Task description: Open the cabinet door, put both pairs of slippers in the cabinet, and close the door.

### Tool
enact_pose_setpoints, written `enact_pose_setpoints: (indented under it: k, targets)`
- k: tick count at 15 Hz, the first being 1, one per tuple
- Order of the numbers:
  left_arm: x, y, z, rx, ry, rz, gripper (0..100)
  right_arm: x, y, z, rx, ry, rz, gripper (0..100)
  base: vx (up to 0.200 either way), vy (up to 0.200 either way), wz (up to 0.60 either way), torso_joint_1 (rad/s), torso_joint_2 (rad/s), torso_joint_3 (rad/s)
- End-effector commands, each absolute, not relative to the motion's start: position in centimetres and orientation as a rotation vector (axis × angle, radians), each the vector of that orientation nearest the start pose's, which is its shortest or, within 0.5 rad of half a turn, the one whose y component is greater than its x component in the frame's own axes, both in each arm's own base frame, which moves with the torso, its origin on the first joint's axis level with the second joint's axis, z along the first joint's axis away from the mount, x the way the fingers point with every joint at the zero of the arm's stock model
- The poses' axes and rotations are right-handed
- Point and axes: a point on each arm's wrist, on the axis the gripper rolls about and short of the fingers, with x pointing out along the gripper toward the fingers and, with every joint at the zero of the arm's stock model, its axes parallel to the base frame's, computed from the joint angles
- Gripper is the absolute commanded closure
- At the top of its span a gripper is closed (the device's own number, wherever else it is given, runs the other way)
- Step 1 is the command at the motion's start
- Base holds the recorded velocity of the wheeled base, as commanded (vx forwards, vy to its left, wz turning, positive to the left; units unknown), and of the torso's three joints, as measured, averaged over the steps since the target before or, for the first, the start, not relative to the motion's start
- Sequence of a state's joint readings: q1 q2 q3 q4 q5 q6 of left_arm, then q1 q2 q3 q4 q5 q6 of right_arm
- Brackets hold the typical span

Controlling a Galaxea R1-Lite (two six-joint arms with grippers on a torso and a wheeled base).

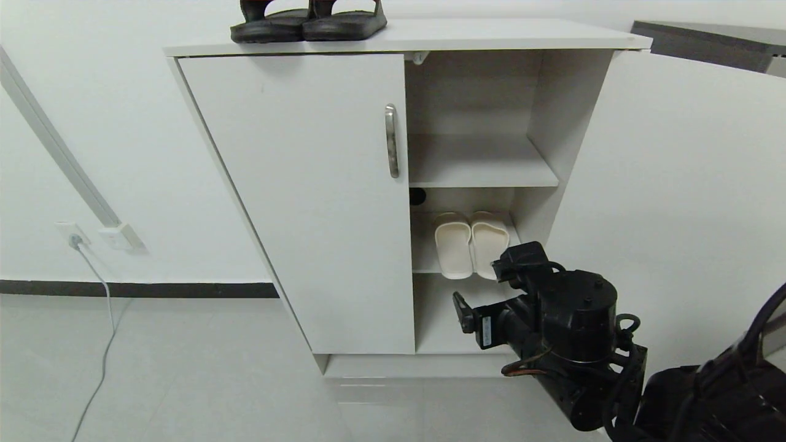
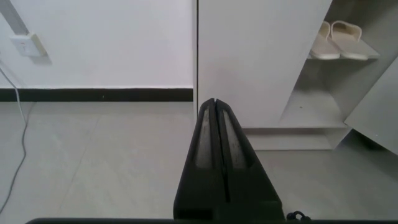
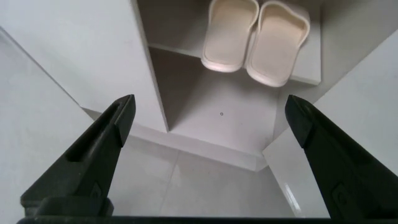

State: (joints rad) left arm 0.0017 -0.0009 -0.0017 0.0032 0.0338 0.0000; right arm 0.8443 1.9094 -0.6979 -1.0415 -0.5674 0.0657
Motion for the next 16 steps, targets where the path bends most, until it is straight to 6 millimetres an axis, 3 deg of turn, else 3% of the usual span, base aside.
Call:
enact_pose_setpoints:
  k: [1, 5, 11, 16]
  targets:
    - [-2.29, 0.08, 7.56, 0.002, 0.002, 0.037, 100, 22.71, 23.93, 12.64, -0.052, 0.146, 0.275, 0, 0.000, 0.000, 0.00, -0.002, 0.01, 0.203]
    - [-2.29, 0.07, 7.56, -0.005, 0.001, 0.038, 100, 22.66, 23.88, 12.67, -0.039, 0.127, 0.276, 0, 0.000, 0.000, 0.00, 0.001, 0.00, 0.172]
    - [-2.29, 0.07, 7.56, -0.005, 0.001, 0.038, 100, 22.48, 24.06, 12.70, -0.037, 0.124, 0.284, 0, 0.000, 0.000, 0.00, -0.001, 0.00, 0.011]
    - [-2.29, 0.07, 7.56, -0.005, 0.001, 0.038, 100, 22.48, 24.05, 12.61, -0.038, 0.127, 0.284, 0, 0.000, 0.200, 0.00, 0.002, 0.00, 0.003]
